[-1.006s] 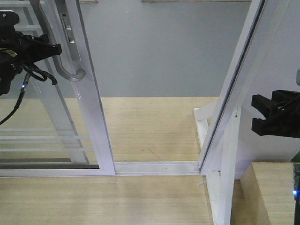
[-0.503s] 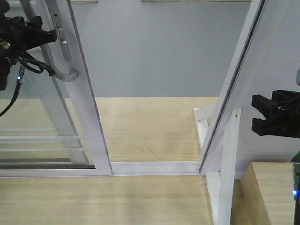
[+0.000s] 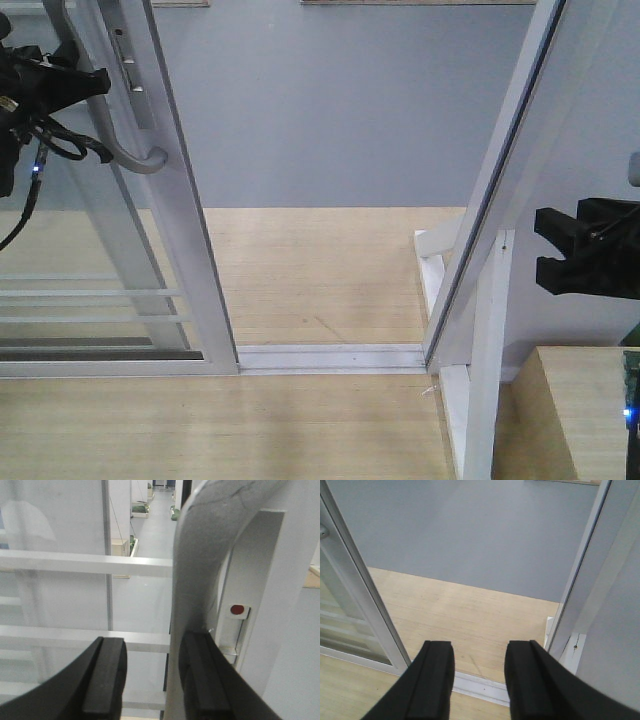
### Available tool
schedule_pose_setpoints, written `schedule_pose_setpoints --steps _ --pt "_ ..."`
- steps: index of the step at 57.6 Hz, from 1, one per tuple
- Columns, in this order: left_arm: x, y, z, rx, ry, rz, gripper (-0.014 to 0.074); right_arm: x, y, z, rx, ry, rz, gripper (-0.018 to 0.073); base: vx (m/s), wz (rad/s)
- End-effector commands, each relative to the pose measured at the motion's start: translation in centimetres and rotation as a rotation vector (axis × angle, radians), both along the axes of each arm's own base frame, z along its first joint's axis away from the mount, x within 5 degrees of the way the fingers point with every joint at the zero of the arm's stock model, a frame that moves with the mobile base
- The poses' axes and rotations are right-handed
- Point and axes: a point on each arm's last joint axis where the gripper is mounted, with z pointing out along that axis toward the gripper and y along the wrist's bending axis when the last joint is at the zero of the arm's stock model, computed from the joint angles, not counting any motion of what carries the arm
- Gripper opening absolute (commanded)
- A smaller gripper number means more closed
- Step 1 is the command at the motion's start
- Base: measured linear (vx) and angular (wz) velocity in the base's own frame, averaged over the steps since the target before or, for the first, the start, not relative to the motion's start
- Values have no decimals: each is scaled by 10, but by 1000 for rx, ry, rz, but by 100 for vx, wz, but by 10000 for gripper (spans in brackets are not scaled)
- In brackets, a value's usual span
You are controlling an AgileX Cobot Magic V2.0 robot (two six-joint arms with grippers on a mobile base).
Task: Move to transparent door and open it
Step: 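Open the left gripper and withdraw it from the handle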
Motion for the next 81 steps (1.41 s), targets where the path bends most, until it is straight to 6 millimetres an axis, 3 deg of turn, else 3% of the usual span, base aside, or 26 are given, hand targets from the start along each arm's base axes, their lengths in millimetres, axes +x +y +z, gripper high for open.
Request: schedule_pose_setpoints --steps 1,10,21,37,51,64,81 --pt "0 -3 30 -35 -142 -17 381 3 -3 16 15 -100 -28 333 0 0" --pt "-2 -18 34 -8 -158 -98 381 3 -2 16 16 -100 -29 333 0 0" --pt "-2 -18 35 7 -167 -96 381 3 -2 16 16 -100 -29 333 0 0" --pt "3 14 27 44 -172 39 381 3 -2 16 17 -94 -27 333 0 0" --pt "0 16 32 43 -151 38 381 3 -2 16 16 -93 -26 333 0 0" --pt "-11 16 51 44 -166 33 381 3 -2 16 15 -97 -27 333 0 0" --pt "-44 10 88 87 -121 -21 381 3 -2 16 12 -97 -26 333 0 0"
